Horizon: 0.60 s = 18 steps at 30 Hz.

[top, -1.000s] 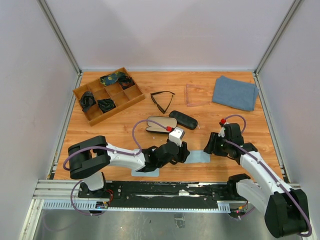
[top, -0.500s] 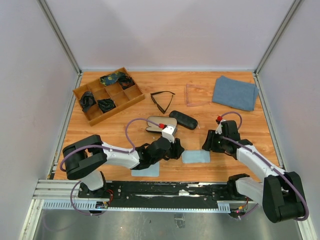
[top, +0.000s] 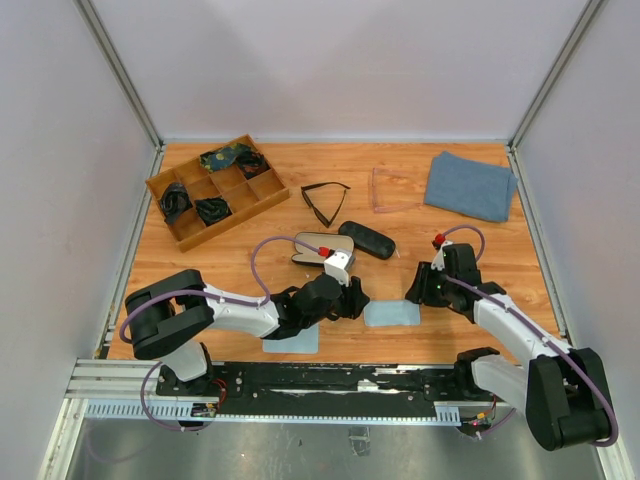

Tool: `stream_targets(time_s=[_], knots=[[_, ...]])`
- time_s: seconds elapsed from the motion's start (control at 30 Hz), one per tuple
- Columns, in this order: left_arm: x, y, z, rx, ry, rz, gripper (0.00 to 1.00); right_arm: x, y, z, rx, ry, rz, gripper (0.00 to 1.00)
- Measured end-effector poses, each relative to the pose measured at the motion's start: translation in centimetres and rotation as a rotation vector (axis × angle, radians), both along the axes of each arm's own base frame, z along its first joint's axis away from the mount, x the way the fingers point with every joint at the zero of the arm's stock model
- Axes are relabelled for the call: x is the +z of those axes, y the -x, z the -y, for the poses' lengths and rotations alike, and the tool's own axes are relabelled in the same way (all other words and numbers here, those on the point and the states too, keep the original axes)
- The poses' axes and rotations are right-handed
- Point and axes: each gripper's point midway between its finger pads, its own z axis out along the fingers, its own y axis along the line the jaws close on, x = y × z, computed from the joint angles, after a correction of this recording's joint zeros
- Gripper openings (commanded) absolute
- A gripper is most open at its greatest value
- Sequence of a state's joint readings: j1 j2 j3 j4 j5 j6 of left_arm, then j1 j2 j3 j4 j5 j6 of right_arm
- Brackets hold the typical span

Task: Organize the sunglasses
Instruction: Fold the glasses cleaning cloth at the center of the board.

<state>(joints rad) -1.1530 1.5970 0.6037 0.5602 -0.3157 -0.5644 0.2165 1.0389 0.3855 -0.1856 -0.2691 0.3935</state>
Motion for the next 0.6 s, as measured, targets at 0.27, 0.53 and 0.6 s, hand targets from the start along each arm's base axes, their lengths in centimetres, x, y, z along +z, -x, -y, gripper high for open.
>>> stream_targets(time_s=[0.27,0.53,0.6], knots=[[0.00,0.02,0.01,-0.001,0.000,-0.001,0.51,-0.20,0.25,0.03,-0.004,-0.002,-0.005,0.29],[-0.01,0.18,0.12,-0.010,0.002,-0.005,0.51,-0.34,0.44,0.06,-0.010,-0.004,-0.011,0.18],[-0.03,0.24,0.17,-0.014,0.004,-0.007,0.51,-0.36,0.49,0.07,-0.013,-0.005,-0.015,0.16]])
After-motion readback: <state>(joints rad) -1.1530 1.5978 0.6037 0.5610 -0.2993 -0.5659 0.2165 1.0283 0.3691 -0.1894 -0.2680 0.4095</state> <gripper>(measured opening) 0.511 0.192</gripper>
